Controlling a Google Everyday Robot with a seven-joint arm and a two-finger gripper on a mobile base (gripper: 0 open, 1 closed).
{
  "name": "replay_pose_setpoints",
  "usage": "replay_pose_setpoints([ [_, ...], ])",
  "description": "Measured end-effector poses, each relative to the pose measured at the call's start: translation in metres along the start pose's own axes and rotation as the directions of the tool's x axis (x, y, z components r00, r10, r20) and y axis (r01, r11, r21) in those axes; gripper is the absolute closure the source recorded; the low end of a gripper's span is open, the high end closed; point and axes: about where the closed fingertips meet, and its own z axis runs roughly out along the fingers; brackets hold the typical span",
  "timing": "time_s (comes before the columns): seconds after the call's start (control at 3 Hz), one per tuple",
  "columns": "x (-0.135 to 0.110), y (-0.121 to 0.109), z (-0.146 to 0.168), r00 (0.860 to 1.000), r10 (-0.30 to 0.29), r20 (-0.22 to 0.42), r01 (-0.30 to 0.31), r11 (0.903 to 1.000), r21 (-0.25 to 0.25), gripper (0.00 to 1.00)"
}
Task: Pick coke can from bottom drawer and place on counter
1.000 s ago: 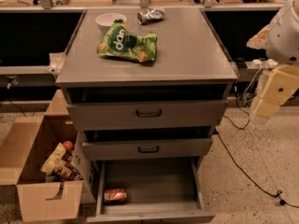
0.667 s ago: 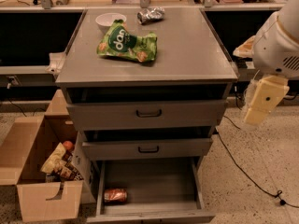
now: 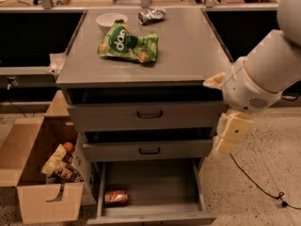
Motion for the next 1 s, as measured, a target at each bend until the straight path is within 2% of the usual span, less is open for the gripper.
replay_pose_setpoints([
  [0.33, -0.008, 0.018, 0.048, 0.996, 0.027, 0.089, -0.024, 0.9992, -0.03, 0.0],
  [1.0, -0.009, 0.018, 0.058, 0.994, 0.011, 0.11, -0.007, 0.9993, -0.036, 0.0],
])
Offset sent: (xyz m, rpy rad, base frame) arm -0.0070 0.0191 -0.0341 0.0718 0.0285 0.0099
